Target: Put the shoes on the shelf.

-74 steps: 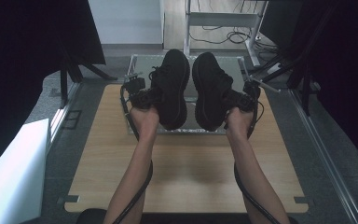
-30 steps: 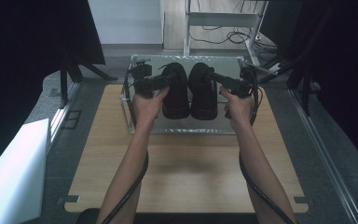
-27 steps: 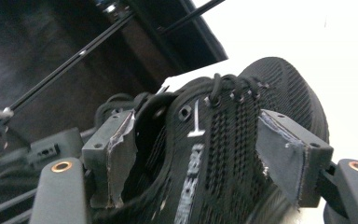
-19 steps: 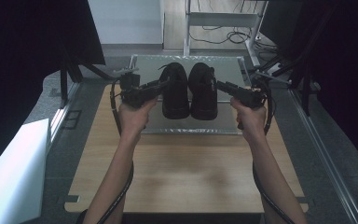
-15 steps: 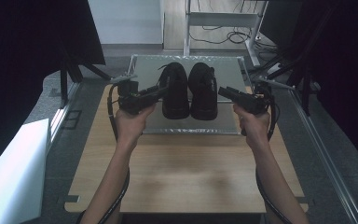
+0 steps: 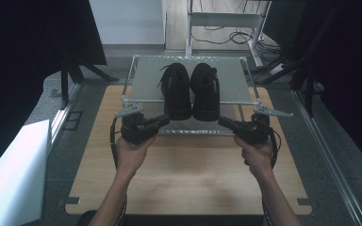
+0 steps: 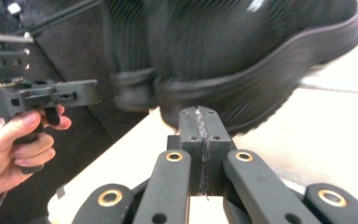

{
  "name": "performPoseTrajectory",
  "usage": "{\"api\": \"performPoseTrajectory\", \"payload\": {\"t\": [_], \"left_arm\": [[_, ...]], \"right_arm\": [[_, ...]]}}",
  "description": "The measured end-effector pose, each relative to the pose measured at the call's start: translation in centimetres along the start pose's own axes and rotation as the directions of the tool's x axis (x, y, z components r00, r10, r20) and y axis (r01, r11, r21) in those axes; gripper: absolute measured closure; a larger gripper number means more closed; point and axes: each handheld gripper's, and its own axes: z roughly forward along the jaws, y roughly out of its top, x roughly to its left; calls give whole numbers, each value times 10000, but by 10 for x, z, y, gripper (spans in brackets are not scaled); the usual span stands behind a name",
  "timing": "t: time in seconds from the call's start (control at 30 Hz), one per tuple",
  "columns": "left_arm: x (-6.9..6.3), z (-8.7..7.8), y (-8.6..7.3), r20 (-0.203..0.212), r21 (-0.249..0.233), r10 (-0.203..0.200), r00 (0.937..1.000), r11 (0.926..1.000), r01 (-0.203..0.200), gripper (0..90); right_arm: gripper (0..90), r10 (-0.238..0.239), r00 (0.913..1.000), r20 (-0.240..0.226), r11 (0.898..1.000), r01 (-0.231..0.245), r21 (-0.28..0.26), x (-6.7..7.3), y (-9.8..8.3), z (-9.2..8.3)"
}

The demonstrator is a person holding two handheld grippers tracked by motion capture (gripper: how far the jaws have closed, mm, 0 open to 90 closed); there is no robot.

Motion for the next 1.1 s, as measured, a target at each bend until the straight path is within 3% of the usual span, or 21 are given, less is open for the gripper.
{"api": "performPoseTrajectory", "payload": {"t": [0.23, 0.3, 0.4, 0.6, 0.67, 0.8, 1.1], "left_arm": [[-5, 13, -9, -39, 279, 259, 9997, 9993, -257, 864], [-4, 18, -9, -225, 314, 305, 9993, 9991, -298, 869], [0, 20, -8, -111, 147, 195, 9997, 9997, -193, 890], [1, 23, -2, -375, 156, 267, 9989, 9995, -262, 893], [3, 27, -1, -464, 183, 196, 9987, 9997, -188, 892], [9, 36, 4, -569, 230, 15, 9984, 9997, -2, 892], [23, 51, 12, -722, 285, -309, 9969, 9990, 330, 892]], "right_arm": [[900, -372, 9993, 61, 9989, 370, 272, 11, -7, 16], [900, -339, 9992, 202, 9992, 334, 232, 12, -8, 21], [900, -233, 9995, 205, 9997, 233, -5, 10, -7, 24], [900, -420, 9986, 310, 9991, 423, -82, 12, -3, 26], [900, -483, 9961, 743, 9988, 486, -24, 11, -2, 31], [900, 52, 9972, 751, 9997, -35, -222, -2, 1, 42], [900, 372, 9949, 941, 9989, -344, -317, -13, 7, 56]]}}
